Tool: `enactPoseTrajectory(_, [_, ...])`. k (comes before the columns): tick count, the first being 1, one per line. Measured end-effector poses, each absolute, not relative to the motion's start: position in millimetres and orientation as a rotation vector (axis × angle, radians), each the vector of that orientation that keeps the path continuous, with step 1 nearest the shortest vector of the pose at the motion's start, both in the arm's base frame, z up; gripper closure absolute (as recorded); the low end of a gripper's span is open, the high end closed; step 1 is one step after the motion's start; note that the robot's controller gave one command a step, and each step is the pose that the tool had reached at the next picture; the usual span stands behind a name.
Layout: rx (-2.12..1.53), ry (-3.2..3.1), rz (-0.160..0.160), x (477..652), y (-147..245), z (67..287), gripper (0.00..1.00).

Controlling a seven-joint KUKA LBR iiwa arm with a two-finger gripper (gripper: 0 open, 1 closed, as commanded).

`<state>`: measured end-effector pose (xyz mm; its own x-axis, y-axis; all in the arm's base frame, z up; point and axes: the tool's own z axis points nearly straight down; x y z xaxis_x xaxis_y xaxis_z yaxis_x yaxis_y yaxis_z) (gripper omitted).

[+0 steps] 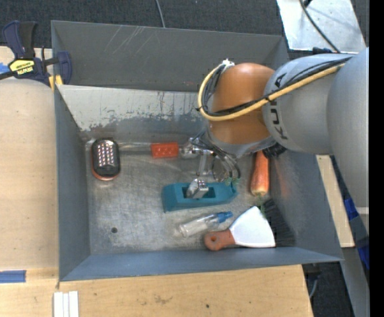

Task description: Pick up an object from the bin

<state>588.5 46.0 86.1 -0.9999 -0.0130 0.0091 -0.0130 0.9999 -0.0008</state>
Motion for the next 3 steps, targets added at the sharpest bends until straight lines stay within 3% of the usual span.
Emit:
enactPoseTrajectory(1, [0.021,-3.126,0.002,585.8,46,89,1.00])
enactPoseTrajectory(3, [0.019,-3.143,0.000,586.4,46,117,1.00])
